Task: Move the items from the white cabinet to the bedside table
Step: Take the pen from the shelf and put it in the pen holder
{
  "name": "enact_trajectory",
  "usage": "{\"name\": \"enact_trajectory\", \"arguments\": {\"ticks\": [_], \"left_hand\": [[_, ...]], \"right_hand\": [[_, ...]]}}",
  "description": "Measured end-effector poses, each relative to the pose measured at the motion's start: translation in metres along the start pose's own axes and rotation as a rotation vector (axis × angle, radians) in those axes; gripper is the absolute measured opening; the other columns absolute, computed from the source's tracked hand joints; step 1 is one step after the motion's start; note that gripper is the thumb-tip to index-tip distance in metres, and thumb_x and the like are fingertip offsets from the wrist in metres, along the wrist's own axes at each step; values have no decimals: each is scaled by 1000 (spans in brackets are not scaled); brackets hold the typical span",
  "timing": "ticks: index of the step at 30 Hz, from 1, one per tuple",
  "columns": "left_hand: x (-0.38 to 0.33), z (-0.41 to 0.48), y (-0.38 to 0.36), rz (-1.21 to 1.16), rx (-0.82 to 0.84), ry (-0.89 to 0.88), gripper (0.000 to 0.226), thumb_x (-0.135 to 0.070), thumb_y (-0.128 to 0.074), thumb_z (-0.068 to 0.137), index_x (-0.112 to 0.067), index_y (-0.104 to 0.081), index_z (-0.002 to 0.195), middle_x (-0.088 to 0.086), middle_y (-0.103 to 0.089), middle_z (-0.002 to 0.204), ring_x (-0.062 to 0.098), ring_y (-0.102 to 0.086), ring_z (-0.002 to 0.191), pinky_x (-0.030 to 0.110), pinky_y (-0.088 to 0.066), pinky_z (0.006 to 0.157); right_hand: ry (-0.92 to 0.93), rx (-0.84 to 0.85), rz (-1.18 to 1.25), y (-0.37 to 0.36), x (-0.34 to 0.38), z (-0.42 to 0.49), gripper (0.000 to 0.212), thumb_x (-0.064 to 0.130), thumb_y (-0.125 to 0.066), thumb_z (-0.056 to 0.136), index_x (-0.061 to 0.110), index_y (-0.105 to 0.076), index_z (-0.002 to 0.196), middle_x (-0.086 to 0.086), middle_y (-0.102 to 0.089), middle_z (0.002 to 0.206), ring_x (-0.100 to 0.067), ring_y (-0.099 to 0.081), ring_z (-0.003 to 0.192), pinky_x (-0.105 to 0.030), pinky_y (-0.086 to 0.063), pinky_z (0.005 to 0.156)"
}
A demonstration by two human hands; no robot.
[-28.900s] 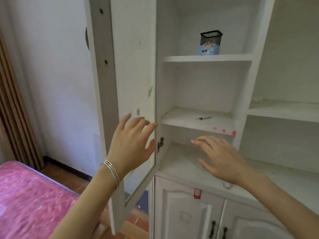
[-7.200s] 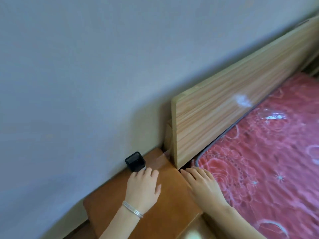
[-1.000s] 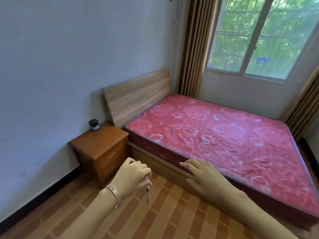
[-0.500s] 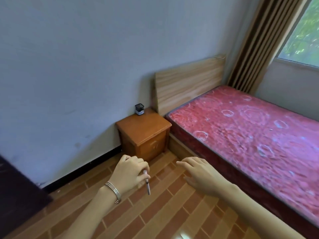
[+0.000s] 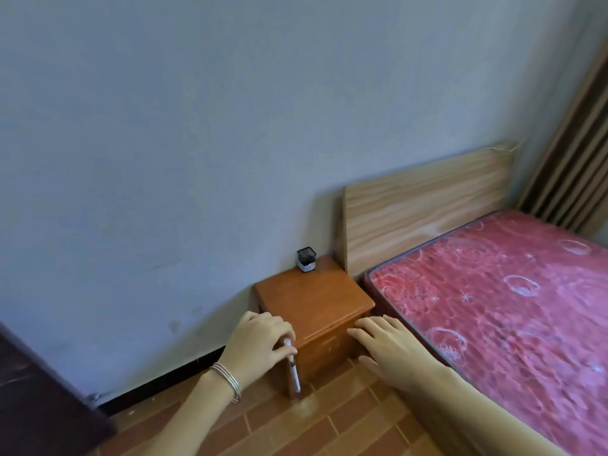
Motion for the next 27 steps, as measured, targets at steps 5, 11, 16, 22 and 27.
{"name": "enact_trajectory", "arguments": {"ticks": [5,11,16,22,27], "left_hand": [[17,57,-14,-16,-30,57,13,-38,-74,72,-30,-65,76,-16,-61,71,5,-53,68,25,-36,71],[54,106,-50,-37,19,77,11,-39,-73,74,-31,-65,76,-17,-61,72,3,-52,69,26,-38,73],[103,166,-75,-59,45,80,11,-41,-66,79,-30,-65,81,-20,-57,78,1,-47,76,25,-33,77],[172,259,-96,-91,-14,113,8,-36,-71,74,-30,-65,74,-19,-60,72,0,-45,69,26,-31,72],[215,322,-124,-184,20,102,10,-34,-71,76,-26,-68,82,-15,-62,77,3,-44,70,25,-31,70]], "right_hand": [[-1,-22,7,-3,-39,50,42,38,-60,83,21,-54,121,-2,-54,128,-23,-49,120,-44,-40,101],[47,70,38,-41,-73,92,45,35,-51,90,20,-44,131,-4,-44,138,-22,-37,129,-38,-34,103],[45,113,40,-63,-110,145,44,33,-46,93,20,-39,134,-3,-39,141,-23,-33,131,-39,-32,105],[29,117,-30,-70,-159,232,48,35,-60,83,20,-48,126,-4,-54,127,-24,-49,119,-39,-46,93],[29,139,-33,-80,-185,295,50,35,-61,83,18,-47,128,-6,-54,126,-26,-49,117,-40,-45,92]]}}
Point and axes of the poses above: each hand's wrist, its own z-axis towards the middle knuckle, its own y-axis out of the back of the hand, x = y × z, the point moved 8 cm from there along z, towards the middle knuckle
